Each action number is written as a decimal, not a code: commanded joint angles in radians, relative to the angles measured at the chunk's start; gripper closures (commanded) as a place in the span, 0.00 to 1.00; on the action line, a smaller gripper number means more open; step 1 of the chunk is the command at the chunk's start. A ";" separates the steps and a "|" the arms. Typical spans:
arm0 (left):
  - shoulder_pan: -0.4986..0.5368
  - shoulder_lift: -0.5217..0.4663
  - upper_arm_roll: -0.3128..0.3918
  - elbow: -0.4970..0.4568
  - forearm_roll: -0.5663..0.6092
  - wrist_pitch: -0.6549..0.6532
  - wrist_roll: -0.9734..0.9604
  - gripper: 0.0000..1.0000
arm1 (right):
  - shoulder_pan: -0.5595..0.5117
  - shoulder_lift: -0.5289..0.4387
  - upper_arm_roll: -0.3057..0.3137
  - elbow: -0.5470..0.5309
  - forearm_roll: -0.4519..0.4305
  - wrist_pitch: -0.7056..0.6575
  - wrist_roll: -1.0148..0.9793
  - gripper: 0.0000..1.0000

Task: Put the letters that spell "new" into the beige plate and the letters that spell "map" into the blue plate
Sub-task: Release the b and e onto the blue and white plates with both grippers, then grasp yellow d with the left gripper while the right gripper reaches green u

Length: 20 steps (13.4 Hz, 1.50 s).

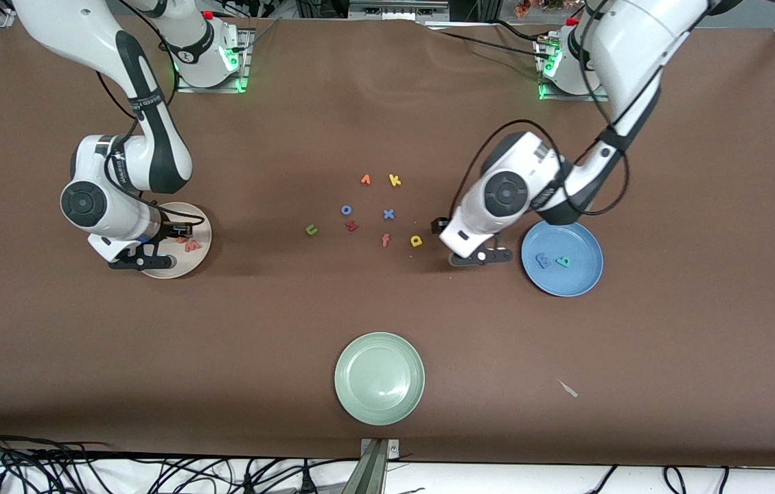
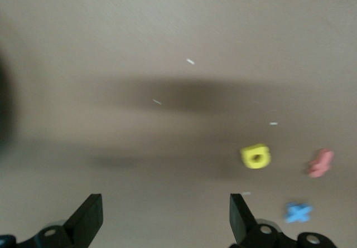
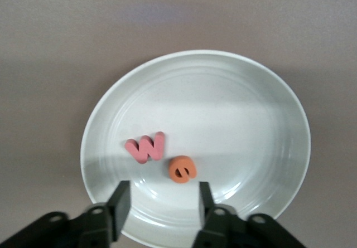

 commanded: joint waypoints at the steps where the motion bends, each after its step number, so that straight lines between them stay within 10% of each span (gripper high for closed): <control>1: -0.116 0.090 0.056 0.108 0.024 0.025 -0.255 0.00 | 0.013 -0.021 0.028 0.023 0.038 -0.022 0.028 0.00; 6: -0.208 0.153 0.121 0.111 0.022 0.164 -0.364 0.03 | 0.014 -0.021 0.192 0.093 0.075 -0.045 0.176 0.00; 13: -0.211 0.166 0.139 0.110 0.068 0.228 -0.367 0.40 | 0.022 -0.003 0.360 0.133 0.108 0.021 0.193 0.00; 18: -0.213 0.184 0.139 0.107 0.070 0.233 -0.369 0.40 | 0.118 0.079 0.371 0.123 0.099 0.174 0.206 0.00; 20: -0.211 0.183 0.139 0.102 0.070 0.233 -0.367 0.57 | 0.132 0.114 0.371 0.115 0.092 0.238 0.206 0.00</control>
